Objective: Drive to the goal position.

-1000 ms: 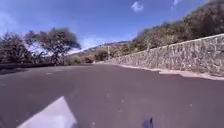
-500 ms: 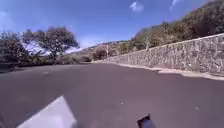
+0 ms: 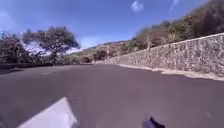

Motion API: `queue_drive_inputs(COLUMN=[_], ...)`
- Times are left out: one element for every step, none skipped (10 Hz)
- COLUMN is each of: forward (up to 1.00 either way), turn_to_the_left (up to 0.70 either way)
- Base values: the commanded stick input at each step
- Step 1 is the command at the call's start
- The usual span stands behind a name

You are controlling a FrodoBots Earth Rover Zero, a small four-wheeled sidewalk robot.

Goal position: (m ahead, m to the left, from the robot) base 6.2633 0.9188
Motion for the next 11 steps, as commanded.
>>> queue_drive_inputs(forward=[0.50,0.50,0.50,0.50,0.50,0.50,0.50,0.50,0.50,0.50,0.50], turn_to_the_left=[0.00,0.00,0.00,0.00,0.00,0.00,-0.28,-0.46,-0.38,-0.30,-0.23])
